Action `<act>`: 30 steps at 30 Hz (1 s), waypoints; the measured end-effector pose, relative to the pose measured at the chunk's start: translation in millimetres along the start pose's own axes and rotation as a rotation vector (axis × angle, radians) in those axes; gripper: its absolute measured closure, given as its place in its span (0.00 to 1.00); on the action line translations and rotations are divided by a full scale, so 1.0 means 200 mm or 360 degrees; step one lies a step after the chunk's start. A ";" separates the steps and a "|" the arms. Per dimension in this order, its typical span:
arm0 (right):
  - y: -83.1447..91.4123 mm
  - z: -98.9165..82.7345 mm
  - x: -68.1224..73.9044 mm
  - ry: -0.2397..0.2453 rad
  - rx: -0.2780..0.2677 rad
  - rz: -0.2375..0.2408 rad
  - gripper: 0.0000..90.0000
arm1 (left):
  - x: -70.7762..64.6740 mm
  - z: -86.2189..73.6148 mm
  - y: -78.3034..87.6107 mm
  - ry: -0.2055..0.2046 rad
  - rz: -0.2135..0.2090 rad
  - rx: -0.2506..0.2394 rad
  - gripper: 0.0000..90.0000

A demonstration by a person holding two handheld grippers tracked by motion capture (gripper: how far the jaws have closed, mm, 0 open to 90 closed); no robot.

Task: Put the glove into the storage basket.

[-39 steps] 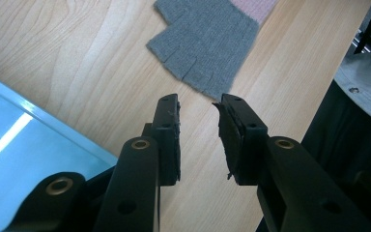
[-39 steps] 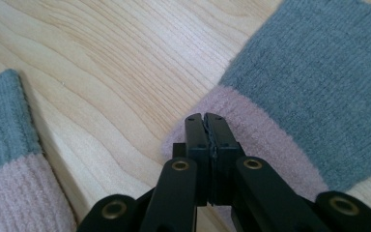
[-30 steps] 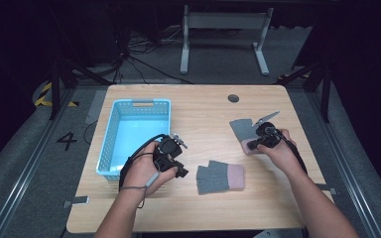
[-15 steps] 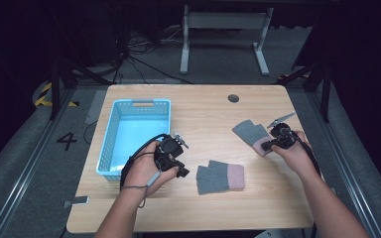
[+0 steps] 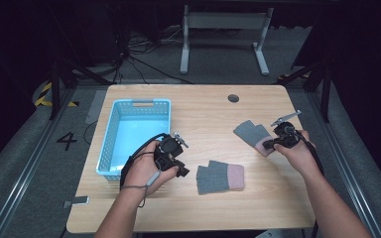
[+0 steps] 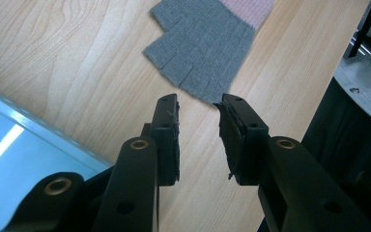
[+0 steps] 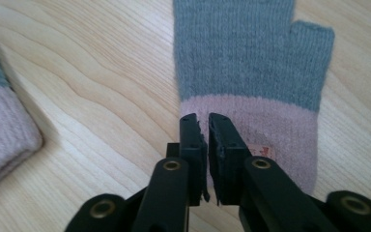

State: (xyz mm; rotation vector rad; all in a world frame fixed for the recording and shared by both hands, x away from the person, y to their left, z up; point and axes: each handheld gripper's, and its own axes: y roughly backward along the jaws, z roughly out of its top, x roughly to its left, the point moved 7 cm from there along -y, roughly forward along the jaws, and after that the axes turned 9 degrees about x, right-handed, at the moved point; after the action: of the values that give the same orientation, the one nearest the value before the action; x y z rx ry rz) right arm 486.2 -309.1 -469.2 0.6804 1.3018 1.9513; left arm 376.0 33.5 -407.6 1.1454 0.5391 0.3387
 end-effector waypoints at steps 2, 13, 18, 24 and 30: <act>0.02 0.01 0.00 -0.0025 -0.0026 0.0019 0.84 | 0.00 0.01 0.00 0.0003 0.0001 -0.0010 0.75; 0.05 0.13 0.01 -0.0041 -0.0034 -0.0016 0.72 | 0.00 0.00 0.01 -0.0002 0.0001 -0.0022 0.75; 0.05 0.19 -0.02 -0.0043 0.0014 -0.0045 0.69 | 0.00 0.00 0.01 -0.0001 -0.0002 -0.0016 0.75; 0.03 0.24 -0.05 -0.0041 0.0089 -0.0066 0.68 | 0.01 0.00 0.01 0.0007 -0.0006 -0.0002 0.74; -0.01 0.27 -0.10 -0.0071 0.0173 -0.0080 0.67 | 0.01 0.00 0.01 0.0004 -0.0011 0.0000 0.74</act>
State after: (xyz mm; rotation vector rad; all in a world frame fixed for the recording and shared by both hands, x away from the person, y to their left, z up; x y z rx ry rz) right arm 539.2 -293.2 -451.6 0.7328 1.3923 1.8260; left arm 377.5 36.1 -406.4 1.1430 0.5455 0.3341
